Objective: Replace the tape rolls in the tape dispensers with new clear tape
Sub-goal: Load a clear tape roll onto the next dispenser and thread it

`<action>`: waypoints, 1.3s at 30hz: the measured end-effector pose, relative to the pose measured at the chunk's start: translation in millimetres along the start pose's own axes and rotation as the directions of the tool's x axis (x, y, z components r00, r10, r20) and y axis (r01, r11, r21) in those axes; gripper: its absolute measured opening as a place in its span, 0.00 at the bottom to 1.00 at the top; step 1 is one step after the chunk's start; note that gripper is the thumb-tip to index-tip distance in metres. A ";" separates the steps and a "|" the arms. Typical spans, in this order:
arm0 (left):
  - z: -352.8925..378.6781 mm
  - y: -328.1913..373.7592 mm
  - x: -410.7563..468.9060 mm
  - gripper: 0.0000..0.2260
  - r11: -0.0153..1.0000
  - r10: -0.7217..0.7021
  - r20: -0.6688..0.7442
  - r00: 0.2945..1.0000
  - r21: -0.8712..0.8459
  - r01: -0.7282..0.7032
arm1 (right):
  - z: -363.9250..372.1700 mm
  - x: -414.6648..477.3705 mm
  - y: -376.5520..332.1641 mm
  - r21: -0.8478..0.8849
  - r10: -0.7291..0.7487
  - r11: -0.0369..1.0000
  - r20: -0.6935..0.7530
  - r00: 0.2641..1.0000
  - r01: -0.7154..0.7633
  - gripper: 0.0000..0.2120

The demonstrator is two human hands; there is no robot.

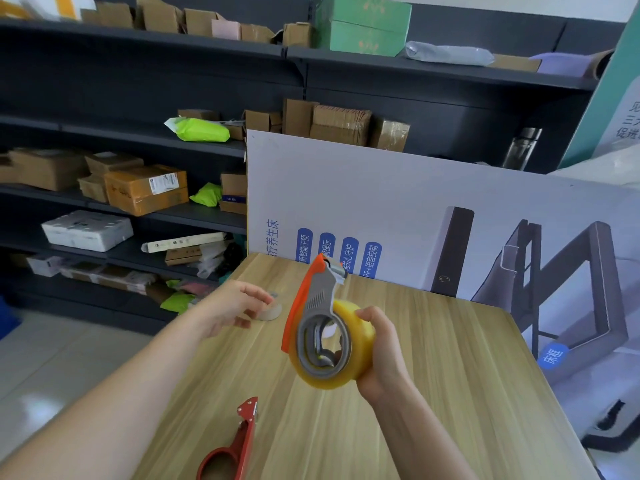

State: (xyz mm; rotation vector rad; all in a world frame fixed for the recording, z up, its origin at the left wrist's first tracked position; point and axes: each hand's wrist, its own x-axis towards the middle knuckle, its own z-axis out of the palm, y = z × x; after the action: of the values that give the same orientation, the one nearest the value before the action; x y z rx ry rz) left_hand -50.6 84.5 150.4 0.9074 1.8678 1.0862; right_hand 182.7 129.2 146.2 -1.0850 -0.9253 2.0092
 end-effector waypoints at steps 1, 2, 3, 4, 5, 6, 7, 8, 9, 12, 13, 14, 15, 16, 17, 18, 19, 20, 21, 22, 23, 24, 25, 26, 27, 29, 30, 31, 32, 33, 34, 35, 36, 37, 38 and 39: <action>3.6 -4.2 -1.6 0.06 0.998 -0.014 0.020 1.000 -0.055 0.015 | 0.7 1.3 0.4 0.004 0.000 1.000 -0.007 1.000 0.000 0.14; 7.5 -8.0 -3.4 0.06 0.994 -0.026 0.041 0.999 -0.105 0.030 | 1.7 2.0 0.2 0.012 -0.002 1.000 -0.010 1.000 0.002 0.13; 10.7 -12.2 -4.2 0.06 0.986 -0.036 0.058 0.998 -0.158 0.044 | 2.5 3.1 0.1 0.019 -0.006 1.000 -0.011 1.000 0.006 0.12; 13.7 -16.1 -4.9 0.06 0.976 -0.044 0.077 0.996 -0.211 0.060 | 3.6 3.5 -0.4 0.029 -0.007 1.000 -0.007 1.000 0.007 0.12; 16.2 -20.0 -5.4 0.06 0.964 -0.049 0.102 0.994 -0.255 0.074 | 4.5 4.5 -0.6 0.038 -0.008 0.999 -0.009 1.000 0.009 0.11; 18.8 -23.2 -5.9 0.06 0.955 -0.048 0.133 0.990 -0.286 0.084 | 5.2 5.0 -1.0 0.047 -0.010 0.999 -0.009 1.000 0.010 0.11; 21.0 -26.2 -6.5 0.05 0.948 -0.041 0.166 0.985 -0.304 0.090 | 5.7 5.7 -1.1 0.049 -0.011 0.999 -0.013 1.000 0.011 0.11; 23.2 -28.5 -7.5 0.05 0.943 -0.032 0.193 0.981 -0.319 0.093 | 6.4 5.7 -1.1 0.052 -0.011 0.999 -0.014 1.000 0.012 0.10; 25.4 -30.7 -8.4 0.06 0.938 -0.022 0.213 0.977 -0.333 0.093 | 6.9 6.1 -0.8 0.052 -0.012 0.999 -0.016 1.000 0.013 0.10; 33.5 -33.0 -14.0 0.08 0.917 0.006 0.246 0.969 -0.388 0.092 | 8.1 6.2 -0.1 0.048 -0.011 0.999 -0.015 1.000 0.012 0.12; 36.1 -33.7 -15.8 0.09 0.908 0.014 0.248 0.969 -0.409 0.092 | 8.1 6.9 0.1 0.046 -0.013 0.999 -0.020 1.000 0.014 0.12; 38.5 -34.5 -17.7 0.09 0.898 0.018 0.244 0.970 -0.431 0.092 | 8.4 7.1 -0.1 0.043 -0.014 0.999 -0.020 1.000 0.015 0.12; 40.4 -35.9 -19.5 0.09 0.887 0.016 0.234 0.972 -0.453 0.094 | 8.8 7.1 -0.2 0.036 -0.016 0.999 -0.018 1.000 0.017 0.12; 42.3 -37.7 -21.3 0.08 0.875 0.012 0.224 0.975 -0.474 0.098 | 8.9 7.0 -0.2 0.032 -0.019 0.999 -0.017 1.000 0.020 0.12; 44.6 -40.4 -22.9 0.07 0.864 0.006 0.211 0.977 -0.493 0.101 | 8.9 7.1 -0.1 0.029 -0.022 0.999 -0.018 1.000 0.022 0.12; 47.7 -43.0 -25.3 0.06 0.851 -0.002 0.198 0.980 -0.514 0.106 | 8.7 6.7 0.0 0.028 -0.022 0.999 -0.019 1.000 0.023 0.11; 51.1 -45.9 -28.1 0.06 0.837 -0.012 0.185 0.983 -0.535 0.111 | 8.5 6.0 0.3 0.025 -0.022 0.999 -0.020 1.000 0.023 0.10; 55.1 -48.5 -31.5 0.07 0.821 -0.026 0.169 0.985 -0.559 0.117 | 8.3 5.5 0.8 0.020 -0.019 1.000 -0.017 1.000 0.019 0.10; 59.5 -51.1 -34.7 0.08 0.800 -0.044 0.150 0.988 -0.587 0.125 | 8.3 4.6 1.5 0.011 -0.012 1.000 -0.013 1.000 0.012 0.11; 63.7 -53.7 -38.2 0.09 0.776 -0.065 0.125 0.990 -0.617 0.129 | 8.7 3.8 2.6 -0.002 -0.002 1.000 -0.006 1.000 0.002 0.11; 67.5 -56.4 -41.4 0.10 0.754 -0.088 0.097 0.991 -0.644 0.130 | 9.0 2.5 4.1 -0.016 0.009 1.000 -0.001 1.000 -0.009 0.12; 71.6 -58.2 -44.7 0.11 0.733 -0.113 0.072 0.991 -0.667 0.132 | 8.6 1.8 5.7 -0.027 0.019 0.999 0.001 1.000 -0.019 0.13; 76.2 -60.0 -48.0 0.12 0.715 -0.137 0.054 0.989 -0.685 0.136 | 7.2 1.3 7.1 -0.035 0.026 0.999 -0.001 1.000 -0.026 0.14; 81.9 -60.7 -52.1 0.12 0.700 -0.155 0.045 0.987 -0.700 0.142 | 4.7 0.8 8.1 -0.040 0.030 0.999 -0.003 1.000 -0.030 0.14; 89.0 -61.4 -56.5 0.12 0.680 -0.172 0.041 0.984 -0.718 0.148 | 1.8 -0.5 8.5 -0.042 0.034 0.999 -0.005 0.999 -0.034 0.14; 105.7 -61.3 -66.9 0.11 0.603 -0.205 0.041 0.978 -0.781 0.159 | -4.7 -3.2 9.6 -0.037 0.044 0.998 -0.002 0.999 -0.044 0.10; 114.8 -61.4 -71.6 0.09 0.548 -0.226 0.036 0.974 -0.822 0.157 | -7.7 -4.7 10.4 -0.033 0.047 0.998 0.002 0.999 -0.047 0.08; 123.6 -62.0 -76.0 0.07 0.488 -0.245 0.025 0.969 -0.860 0.146 | -10.3 -6.4 11.4 -0.031 0.050 0.998 0.004 0.999 -0.050 0.06; 131.7 -62.1 -80.5 0.06 0.432 -0.264 0.010 0.965 -0.893 0.127 | -12.4 -7.6 12.7 -0.030 0.057 0.998 0.009 0.998 -0.057 0.07; 139.0 -64.1 -83.5 0.04 0.386 -0.284 -0.009 0.959 -0.916 0.106 | -14.6 -8.5 14.7 -0.032 0.069 0.997 0.014 0.998 -0.068 0.08; 145.0 -66.7 -86.1 0.03 0.354 -0.305 -0.032 0.952 -0.932 0.082 | -16.7 -9.5 17.1 -0.035 0.082 0.996 0.018 0.996 -0.081 0.10; 150.1 -69.2 -89.5 0.02 0.353 -0.323 -0.064 0.944 -0.934 0.058 | -19.0 -10.3 20.1 -0.035 0.095 0.995 0.020 0.995 -0.094 0.12; 154.3 -71.2 -93.4 0.02 0.370 -0.339 -0.096 0.936 -0.928 0.038 | -21.2 -11.1 23.5 -0.036 0.106 0.994 0.018 0.994 -0.106 0.13; 157.6 -73.7 -97.3 0.03 0.393 -0.350 -0.127 0.928 -0.919 0.022 | -23.4 -12.4 26.6 -0.036 0.115 0.993 0.018 0.993 -0.115 0.14; 159.9 -75.3 -101.8 0.05 0.406 -0.359 -0.149 0.921 -0.914 0.010 | -24.9 -14.7 29.4 -0.040 0.126 0.991 0.019 0.992 -0.125 0.14; 161.0 -76.7 -106.2 0.06 0.415 -0.364 -0.161 0.917 -0.910 0.005 | -26.2 -17.4 31.5 -0.043 0.137 0.990 0.020 0.990 -0.136 0.14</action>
State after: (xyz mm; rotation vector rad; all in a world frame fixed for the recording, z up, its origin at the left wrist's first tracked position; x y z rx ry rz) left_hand 122.8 20.8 55.7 -0.1652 1.2091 1.8879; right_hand 206.4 105.7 116.8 -1.1791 -0.9302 2.1253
